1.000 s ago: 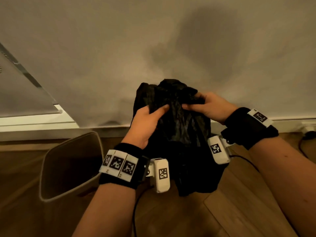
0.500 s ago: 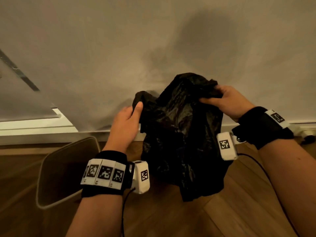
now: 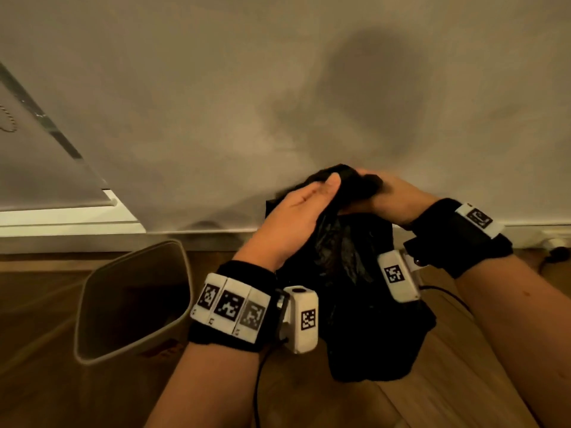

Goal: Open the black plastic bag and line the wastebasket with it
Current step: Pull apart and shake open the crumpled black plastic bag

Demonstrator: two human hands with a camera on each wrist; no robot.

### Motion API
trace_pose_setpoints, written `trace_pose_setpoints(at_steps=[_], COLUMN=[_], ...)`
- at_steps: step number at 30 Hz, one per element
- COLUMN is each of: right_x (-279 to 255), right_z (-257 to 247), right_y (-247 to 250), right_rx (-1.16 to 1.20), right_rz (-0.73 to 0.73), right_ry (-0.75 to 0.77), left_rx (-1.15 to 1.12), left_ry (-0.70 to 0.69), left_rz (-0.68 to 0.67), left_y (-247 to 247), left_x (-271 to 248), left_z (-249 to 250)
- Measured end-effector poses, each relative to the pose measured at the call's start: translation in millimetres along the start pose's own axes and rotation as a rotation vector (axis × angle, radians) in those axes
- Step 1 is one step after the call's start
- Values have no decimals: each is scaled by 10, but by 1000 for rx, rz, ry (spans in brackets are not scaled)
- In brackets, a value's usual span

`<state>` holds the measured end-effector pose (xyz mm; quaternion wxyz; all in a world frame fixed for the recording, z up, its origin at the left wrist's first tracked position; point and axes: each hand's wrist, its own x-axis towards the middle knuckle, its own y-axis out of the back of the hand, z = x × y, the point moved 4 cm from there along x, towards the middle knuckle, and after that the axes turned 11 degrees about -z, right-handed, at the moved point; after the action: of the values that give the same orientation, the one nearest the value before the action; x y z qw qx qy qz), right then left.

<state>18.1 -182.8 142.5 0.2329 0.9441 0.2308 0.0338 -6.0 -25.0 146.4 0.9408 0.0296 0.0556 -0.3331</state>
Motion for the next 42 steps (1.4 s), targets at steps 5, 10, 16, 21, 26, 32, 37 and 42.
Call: trace_pose_setpoints(at_steps=[5,10,16,21,26,32,37,42], right_x=[-161,-276,-343,-360,-296,-126,-122,-171], right_z=[51,-93,-296,-88,40,-210,-241,-266], right_y=[197,314,288,467,459,188,-148,-4], right_rx=[36,116,235,-266,-389,-124,-61,22], right_rz=[45,-24,-157,180,406,258,-150,163], right_ry=[6,57,40,-163,-168,-22,-178,-122], left_rx=[76,292,713,1120,622,357,207,211], left_ry=[-173,-59,94,297,100,-67,-122,-288], left_rz=[258,127,291,311,319,352,108,295], left_y=[462,628,562,748,764,454,28,378], left_x=[-142,-162,-60,-91,-118,-42,-38,-141], left_z=[90,-200,-524,-588,-474,-158,112,186])
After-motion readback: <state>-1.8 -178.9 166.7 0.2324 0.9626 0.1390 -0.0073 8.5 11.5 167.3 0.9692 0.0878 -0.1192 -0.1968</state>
